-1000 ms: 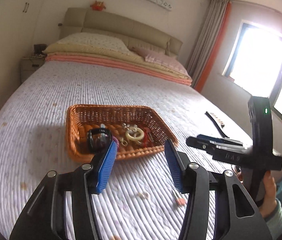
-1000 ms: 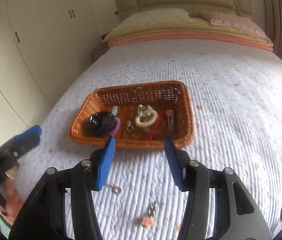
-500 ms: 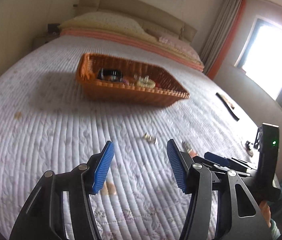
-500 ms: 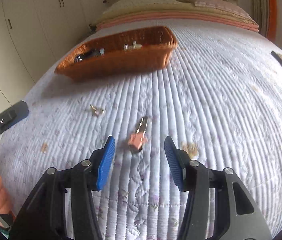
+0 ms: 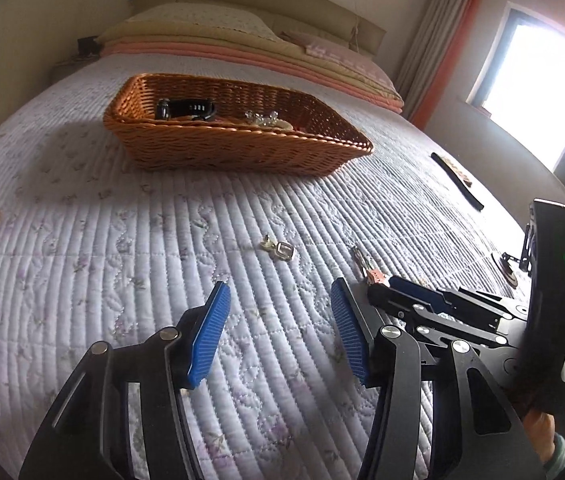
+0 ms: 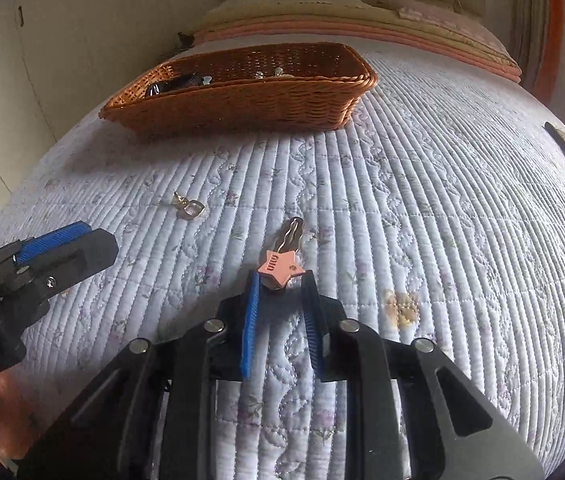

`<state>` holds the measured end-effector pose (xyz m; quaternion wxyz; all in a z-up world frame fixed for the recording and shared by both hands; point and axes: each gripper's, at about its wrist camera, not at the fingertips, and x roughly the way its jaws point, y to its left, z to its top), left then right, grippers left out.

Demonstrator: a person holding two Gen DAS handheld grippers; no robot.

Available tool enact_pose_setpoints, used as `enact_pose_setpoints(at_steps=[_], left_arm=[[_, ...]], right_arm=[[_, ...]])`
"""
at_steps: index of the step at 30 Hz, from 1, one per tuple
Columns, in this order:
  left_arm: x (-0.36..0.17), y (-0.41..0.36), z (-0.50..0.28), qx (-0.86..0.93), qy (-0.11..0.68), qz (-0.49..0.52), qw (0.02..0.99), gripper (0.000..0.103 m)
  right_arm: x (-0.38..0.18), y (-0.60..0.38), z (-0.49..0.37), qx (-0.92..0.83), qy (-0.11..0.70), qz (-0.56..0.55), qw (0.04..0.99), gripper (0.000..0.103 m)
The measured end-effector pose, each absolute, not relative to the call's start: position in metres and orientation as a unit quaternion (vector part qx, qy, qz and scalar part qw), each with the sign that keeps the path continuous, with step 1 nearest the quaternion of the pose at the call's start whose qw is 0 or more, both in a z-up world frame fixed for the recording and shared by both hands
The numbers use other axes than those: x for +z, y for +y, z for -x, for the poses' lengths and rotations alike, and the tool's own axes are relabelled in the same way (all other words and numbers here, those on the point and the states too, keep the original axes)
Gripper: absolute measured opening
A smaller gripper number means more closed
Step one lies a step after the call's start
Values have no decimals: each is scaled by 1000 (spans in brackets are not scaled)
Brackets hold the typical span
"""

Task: Organize jewelry
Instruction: 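Move both grippers back toward the keys and gold earring on the bed, then grasp the gold earring with the left gripper while the right grasps the star-tag keys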

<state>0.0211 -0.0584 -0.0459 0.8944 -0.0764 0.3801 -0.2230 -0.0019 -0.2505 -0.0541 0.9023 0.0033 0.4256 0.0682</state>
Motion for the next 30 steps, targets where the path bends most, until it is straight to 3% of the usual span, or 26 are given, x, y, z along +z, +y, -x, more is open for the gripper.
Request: enact_pose_setpoints(at_steps=[10,22,30], left_arm=[[-63,-84,-64,-227,425,66,874,40],[-62,-112,-90,-289,413,-19,863,40],[-64,-105,-82,-229,417,-34,879,36]], right_arm=[[-54,-288,-26,77,422,-25,903,19],[-57,-297,-26,96,413,-52,904,19],[-57,-297,-26,96,410,-53,906,19]])
